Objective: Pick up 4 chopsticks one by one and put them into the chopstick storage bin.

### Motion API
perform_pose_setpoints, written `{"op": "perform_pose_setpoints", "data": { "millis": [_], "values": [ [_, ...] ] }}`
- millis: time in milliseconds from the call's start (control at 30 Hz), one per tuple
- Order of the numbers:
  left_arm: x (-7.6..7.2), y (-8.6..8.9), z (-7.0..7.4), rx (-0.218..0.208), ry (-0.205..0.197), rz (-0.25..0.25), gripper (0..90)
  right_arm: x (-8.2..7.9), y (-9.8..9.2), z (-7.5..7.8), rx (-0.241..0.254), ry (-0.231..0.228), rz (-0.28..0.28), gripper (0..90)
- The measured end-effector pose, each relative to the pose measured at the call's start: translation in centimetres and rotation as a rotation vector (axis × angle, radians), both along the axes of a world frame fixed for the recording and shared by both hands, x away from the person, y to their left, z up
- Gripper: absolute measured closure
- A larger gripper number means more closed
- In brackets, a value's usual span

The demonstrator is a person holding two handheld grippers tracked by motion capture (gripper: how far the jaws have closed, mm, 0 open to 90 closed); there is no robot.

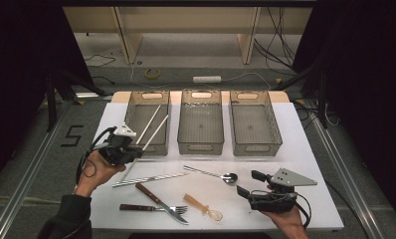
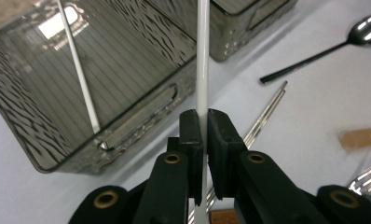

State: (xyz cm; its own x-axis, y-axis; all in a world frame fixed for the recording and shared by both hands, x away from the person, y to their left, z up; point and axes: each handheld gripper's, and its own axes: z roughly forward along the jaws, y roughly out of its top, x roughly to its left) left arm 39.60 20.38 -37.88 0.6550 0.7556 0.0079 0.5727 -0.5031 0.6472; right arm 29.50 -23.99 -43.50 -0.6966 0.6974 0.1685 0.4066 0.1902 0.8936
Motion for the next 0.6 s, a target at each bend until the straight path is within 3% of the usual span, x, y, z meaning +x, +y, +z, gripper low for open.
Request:
{"op": "perform_pose_setpoints", "data": {
  "millis": [233,600],
  "values": [
    [1.2,0.8,0.7,-0.030,-0.025,0.036,84.4,0.0,0.0,0.0,0.000,0.000,-0.002,24.1],
    [3.6,1.6,3.0,-0.095,-0.084,0.088,84.4,0.0,-0.2,0.0,0.006,0.002,-0.004,24.1]
  ]
}}
